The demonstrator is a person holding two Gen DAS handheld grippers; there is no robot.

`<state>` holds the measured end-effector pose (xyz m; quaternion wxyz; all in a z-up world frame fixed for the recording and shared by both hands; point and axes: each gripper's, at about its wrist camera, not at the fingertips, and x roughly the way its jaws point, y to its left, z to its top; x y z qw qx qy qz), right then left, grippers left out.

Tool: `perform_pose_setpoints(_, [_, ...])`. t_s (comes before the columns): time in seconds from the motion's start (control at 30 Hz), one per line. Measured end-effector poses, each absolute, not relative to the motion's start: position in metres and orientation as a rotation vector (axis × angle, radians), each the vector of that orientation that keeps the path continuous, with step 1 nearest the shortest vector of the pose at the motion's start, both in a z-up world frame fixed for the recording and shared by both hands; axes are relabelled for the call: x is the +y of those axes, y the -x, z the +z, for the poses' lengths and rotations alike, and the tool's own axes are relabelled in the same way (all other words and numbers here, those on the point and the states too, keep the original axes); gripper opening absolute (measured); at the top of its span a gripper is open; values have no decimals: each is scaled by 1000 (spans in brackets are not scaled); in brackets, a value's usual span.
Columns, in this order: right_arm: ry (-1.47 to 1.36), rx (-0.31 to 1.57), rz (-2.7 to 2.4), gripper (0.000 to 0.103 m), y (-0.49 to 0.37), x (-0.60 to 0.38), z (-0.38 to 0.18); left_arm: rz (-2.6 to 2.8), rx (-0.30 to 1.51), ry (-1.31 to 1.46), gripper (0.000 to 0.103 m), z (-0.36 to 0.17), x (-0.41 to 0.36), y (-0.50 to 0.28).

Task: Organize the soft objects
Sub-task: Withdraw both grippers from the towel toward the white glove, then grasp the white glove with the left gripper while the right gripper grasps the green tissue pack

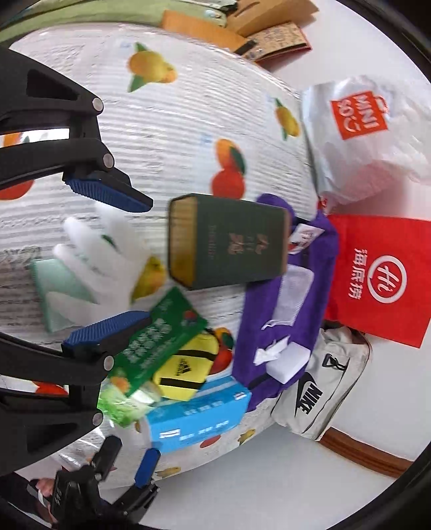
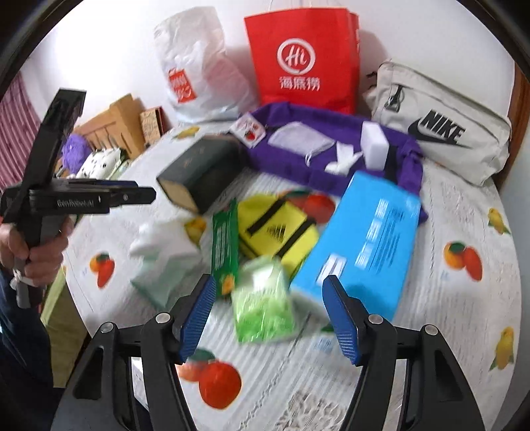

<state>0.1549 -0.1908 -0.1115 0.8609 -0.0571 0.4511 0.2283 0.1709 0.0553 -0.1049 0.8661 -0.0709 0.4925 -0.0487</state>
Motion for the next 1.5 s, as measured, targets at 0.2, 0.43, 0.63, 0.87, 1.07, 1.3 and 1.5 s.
perform_pose_setpoints(0.2, [207, 966, 466, 66, -146, -180, -146, -94, 1050, 158, 60, -120, 57, -152])
perform_pose_setpoints(0.43, [306, 973, 453, 66, -149, -162, -168, -87, 1066, 152, 60, -131, 57, -146])
perform_pose_setpoints(0.63, [297, 967, 450, 58, -154, -157, -177, -125, 1073, 127, 62, -136, 47, -152])
perform_pose_setpoints(0.87, [252, 998, 435, 57, -140, -170, -173, -145, 1113, 69, 74, -158, 29, -166])
perform_pose_setpoints(1.07, [188, 1029, 379, 57, -126, -194, -174, -113, 1101, -26, 91, -174, 16, -166])
perform_pose_setpoints(1.3, [92, 1038, 362, 57, -126, -210, -179, -105, 1021, -15, 66, -171, 15, -159])
perform_pose_setpoints(1.5, [63, 1033, 348, 57, -126, -212, -179, -140, 1021, 2, 30, -167, 16, -153])
